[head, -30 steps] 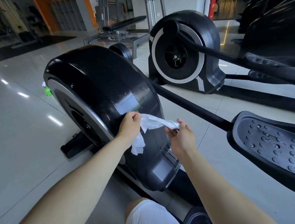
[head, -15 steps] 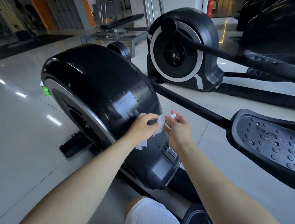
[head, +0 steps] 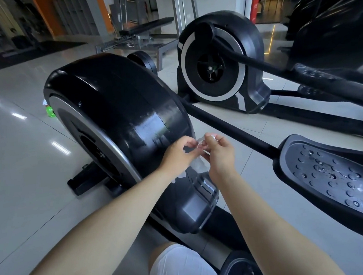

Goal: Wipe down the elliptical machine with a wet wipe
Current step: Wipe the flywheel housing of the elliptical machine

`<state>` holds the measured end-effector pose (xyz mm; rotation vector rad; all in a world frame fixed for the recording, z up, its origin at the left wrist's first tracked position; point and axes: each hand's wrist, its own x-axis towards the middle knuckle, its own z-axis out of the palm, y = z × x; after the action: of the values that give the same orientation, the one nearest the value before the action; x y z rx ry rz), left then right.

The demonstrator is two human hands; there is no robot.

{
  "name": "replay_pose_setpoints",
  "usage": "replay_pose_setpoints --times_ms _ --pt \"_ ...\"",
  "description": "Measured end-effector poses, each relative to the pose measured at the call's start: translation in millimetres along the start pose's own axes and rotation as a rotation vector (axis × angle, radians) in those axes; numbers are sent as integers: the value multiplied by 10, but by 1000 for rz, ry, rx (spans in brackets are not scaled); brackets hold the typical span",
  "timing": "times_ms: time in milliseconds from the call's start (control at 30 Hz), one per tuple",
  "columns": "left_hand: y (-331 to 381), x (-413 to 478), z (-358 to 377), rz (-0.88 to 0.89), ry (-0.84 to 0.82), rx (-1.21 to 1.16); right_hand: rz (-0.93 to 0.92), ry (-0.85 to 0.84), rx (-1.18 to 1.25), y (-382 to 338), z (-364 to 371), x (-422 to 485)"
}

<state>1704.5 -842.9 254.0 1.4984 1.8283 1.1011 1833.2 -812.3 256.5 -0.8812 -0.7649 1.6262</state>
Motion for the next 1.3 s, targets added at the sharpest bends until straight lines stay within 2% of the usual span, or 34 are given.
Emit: replay_pose_setpoints --times_ms 100,200,267,367,433,700,833,1000,1100,1300 --pt "11 37 30 -44 40 -45 -45 -21 -23 21 -11 34" --pt "40 16 33 -79 50 -128 -69 -3 -179 66 -54 69" --pt "43 -4 22 -103 55 -190 -14 -11 -247 96 -72 45" --pt "30 -25 0 -133 34 -247 163 -33 -217 146 -97 41" --pt "3 -39 -1 -147 20 -247 206 -64 -183 173 -124 57" --pt "-109 -20 -25 -284 136 -154 152 26 -138 272 -136 29" --pt "-135 -31 -9 -332 110 -225 96 14 -106 304 -121 20" --pt "-121 -63 -22 -398 92 -345 112 -10 -151 292 -106 -36" --pt "-139 -79 -26 -375 41 -338 106 -35 -111 249 -84 -87" --pt "-145 -78 -28 -270 65 -321 32 5 -162 321 -110 -100"
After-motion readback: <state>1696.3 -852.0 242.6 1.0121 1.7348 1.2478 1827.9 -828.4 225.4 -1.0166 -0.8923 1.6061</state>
